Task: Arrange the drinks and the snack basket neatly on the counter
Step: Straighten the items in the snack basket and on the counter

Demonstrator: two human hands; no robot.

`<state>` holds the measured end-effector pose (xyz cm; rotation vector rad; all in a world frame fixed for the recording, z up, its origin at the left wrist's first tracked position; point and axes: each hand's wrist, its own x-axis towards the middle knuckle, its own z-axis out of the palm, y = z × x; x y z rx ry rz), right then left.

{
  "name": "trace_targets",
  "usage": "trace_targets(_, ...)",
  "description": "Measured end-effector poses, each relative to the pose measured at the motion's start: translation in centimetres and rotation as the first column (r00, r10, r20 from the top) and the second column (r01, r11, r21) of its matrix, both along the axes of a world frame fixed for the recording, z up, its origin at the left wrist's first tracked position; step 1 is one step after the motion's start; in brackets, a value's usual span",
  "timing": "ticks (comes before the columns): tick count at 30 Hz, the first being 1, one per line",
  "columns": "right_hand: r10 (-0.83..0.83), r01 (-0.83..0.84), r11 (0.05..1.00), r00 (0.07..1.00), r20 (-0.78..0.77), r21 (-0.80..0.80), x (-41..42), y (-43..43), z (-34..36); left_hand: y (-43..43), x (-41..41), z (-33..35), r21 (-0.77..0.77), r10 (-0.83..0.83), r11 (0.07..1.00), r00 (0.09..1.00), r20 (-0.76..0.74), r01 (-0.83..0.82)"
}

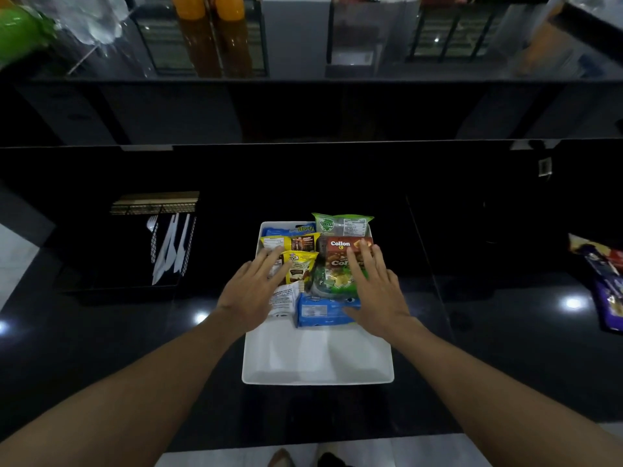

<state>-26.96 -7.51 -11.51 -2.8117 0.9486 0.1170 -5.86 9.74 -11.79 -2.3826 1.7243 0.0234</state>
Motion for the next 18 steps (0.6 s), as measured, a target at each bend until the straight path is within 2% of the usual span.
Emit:
trace_targets(11, -0.016, 0.017, 0.999, 0.999, -0.034, 0.050, -0.2, 0.5, 1.3, -0.5, 0.0, 1.3, -0.024, -0.021, 1.000, 0.999, -0.039, 0.020)
trace_targets(18, -0.021, 0.016, 0.996, 0.998, 0.059, 0.087, 0.0, 0.9, 3.5, -0.6, 0.4, 2.7, -0.053, -0.019, 0.998, 0.998, -0.052, 0.016)
